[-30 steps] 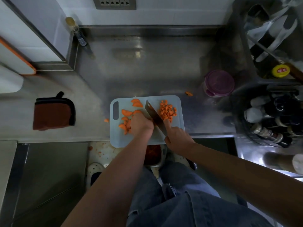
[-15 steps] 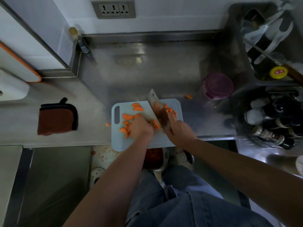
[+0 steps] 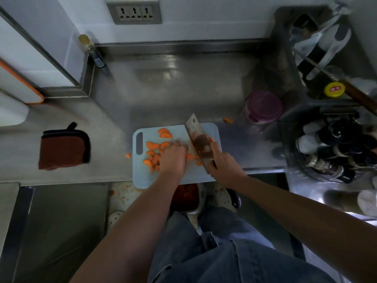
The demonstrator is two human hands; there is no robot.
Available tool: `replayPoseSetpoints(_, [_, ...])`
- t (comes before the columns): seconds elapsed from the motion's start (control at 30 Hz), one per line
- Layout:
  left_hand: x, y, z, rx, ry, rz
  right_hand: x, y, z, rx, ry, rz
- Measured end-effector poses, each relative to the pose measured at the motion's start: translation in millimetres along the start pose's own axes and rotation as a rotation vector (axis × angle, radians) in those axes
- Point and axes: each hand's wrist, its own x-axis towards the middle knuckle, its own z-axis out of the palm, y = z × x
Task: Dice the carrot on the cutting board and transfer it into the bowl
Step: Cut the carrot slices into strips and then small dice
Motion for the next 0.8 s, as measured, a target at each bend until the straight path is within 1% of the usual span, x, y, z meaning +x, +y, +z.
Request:
replayPoseSetpoints(0.23, [-1.5,-1.7,-1.3,-0.148,0.032,-0.128,0.4,-8.0,3.1,-0.013,0.017,-0.053])
replayPoseSetpoints(0.43, [7.7,-1.9,-4.5,-0.218,0.046,-0.257,2.6,-5.5,0.3,-0.025,0.021,-0.018])
replayPoseSetpoints(0.5, [11.4,-2.8,-5.2,-0.227,0.058,-0.243,2.6,-4.4,0.3,-0.013,0.02,-0.011])
replayPoseSetpoints(0.6, [9.9,-3.4,-5.5,-0.222,0.035,-0.151,2.9,-3.1,2.4,-0.022,0.025,-0.009])
replayPoseSetpoints(0.7, [0.6,-4.2,-1.6,-0.123,0.044,-0.065,3.8,-1.6,6.9,-0.055,0.027,-0.009])
replayPoseSetpoints(0.8, [-3.9,-3.5,1.9,-0.049,0.062,-0.058,4.9,-1.1,9.8,-0.096,0.018,-0.009])
